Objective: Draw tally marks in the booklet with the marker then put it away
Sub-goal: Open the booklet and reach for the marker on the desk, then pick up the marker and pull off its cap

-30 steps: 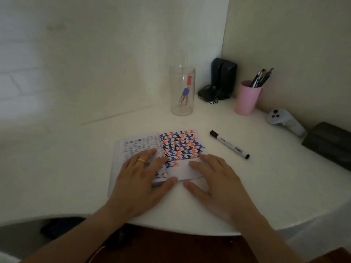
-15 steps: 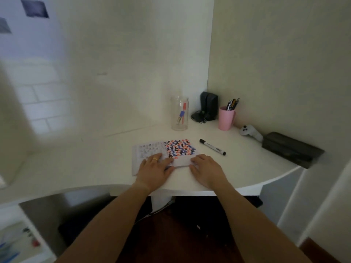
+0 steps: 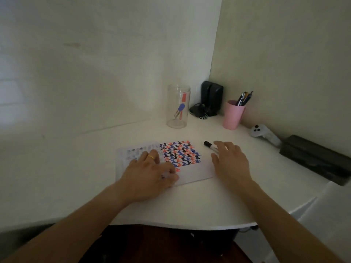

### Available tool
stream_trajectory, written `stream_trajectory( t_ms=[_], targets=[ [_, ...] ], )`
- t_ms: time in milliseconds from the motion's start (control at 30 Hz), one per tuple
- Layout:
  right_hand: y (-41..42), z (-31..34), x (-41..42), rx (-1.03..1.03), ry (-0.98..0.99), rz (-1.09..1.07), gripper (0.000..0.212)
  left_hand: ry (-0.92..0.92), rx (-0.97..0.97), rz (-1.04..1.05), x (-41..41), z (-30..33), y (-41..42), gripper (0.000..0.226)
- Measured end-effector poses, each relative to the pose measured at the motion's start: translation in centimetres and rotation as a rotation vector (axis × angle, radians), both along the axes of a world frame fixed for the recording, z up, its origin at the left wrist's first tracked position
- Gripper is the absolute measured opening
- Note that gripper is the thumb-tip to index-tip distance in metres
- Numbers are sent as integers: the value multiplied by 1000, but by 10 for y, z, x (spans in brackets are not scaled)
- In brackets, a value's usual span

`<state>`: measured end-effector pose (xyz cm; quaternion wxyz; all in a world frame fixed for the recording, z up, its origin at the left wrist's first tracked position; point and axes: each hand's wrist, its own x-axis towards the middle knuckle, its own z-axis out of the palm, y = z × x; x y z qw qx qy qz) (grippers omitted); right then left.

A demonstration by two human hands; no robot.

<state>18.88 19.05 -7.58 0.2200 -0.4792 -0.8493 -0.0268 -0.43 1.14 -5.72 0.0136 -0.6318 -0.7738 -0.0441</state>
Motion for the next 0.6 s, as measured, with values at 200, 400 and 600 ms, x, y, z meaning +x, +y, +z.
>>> stream_trajectory(
  t_ms=[200, 400, 600],
  targets=[
    [28, -2, -25, 52, -68, -53, 25, -149, 40, -106, -44, 17, 51, 32],
    [32, 30, -75, 35, 367, 271, 16, -108, 166, -186, -72, 3, 89, 22],
    [20, 14, -91, -46, 666, 465, 9, -415, 478, -72, -83, -20, 89, 65]
  ],
)
